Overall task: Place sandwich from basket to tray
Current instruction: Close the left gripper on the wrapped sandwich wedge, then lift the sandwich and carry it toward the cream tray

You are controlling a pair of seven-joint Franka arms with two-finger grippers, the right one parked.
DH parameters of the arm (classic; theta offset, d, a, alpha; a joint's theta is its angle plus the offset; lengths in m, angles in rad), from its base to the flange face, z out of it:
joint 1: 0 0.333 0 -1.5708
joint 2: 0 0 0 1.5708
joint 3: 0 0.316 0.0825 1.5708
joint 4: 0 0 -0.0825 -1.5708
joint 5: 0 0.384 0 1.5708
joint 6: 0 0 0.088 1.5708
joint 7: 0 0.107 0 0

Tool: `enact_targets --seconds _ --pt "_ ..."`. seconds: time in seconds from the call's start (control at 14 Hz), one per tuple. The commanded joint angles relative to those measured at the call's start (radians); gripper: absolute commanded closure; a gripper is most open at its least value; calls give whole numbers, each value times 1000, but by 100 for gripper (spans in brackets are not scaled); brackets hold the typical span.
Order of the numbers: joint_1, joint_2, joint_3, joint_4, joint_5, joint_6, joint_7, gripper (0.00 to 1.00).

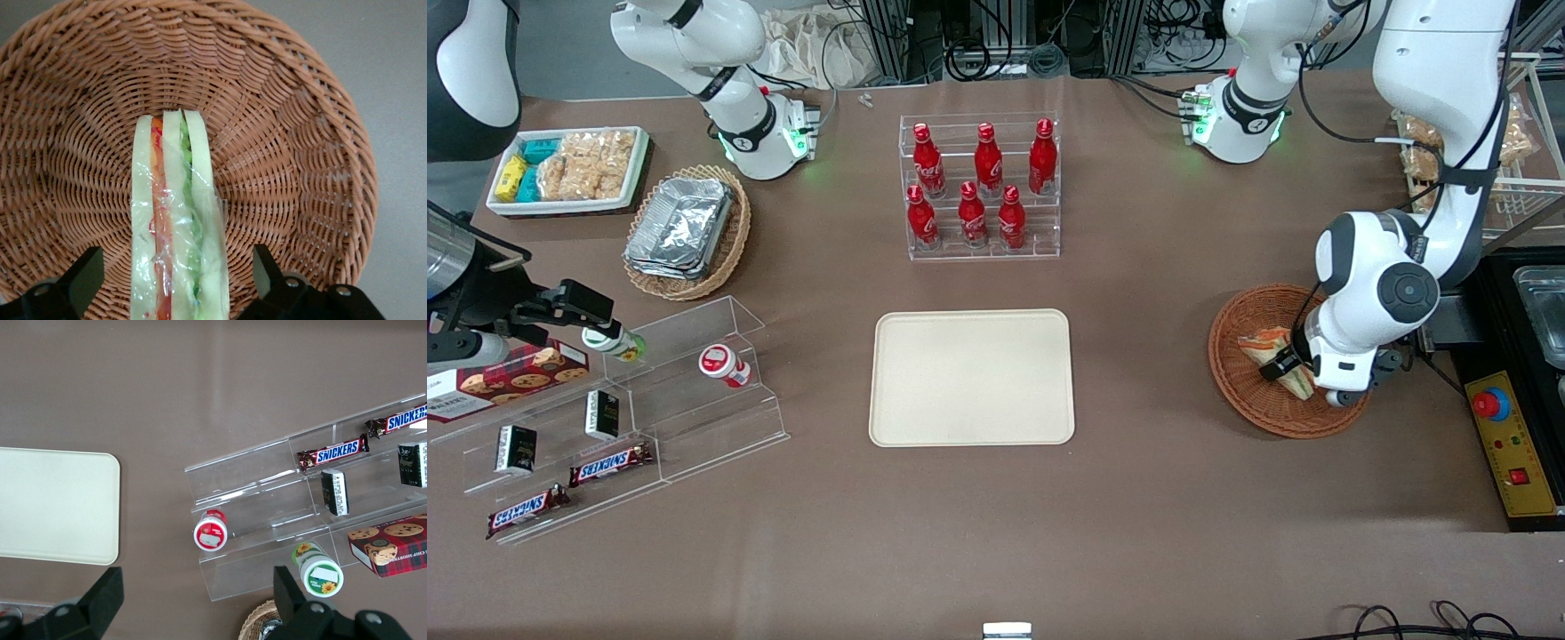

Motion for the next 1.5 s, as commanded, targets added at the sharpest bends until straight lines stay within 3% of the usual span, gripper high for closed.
enact_targets --seconds 0.0,0.21,0.36,0.86,1.07,1.43 --pt "5 -4 -5 -31 8 47 -56 40" --pt "-1 -19 -7 -18 10 38 -124 87" --pt "-12 -68 -11 18 10 -46 -169 99" --pt "-40 -121 -34 517 -5 -771 -143 99" --pt "-40 -122 -83 616 -13 -858 -74 98" --pt "-44 -107 -180 625 -81 -837 151 93"
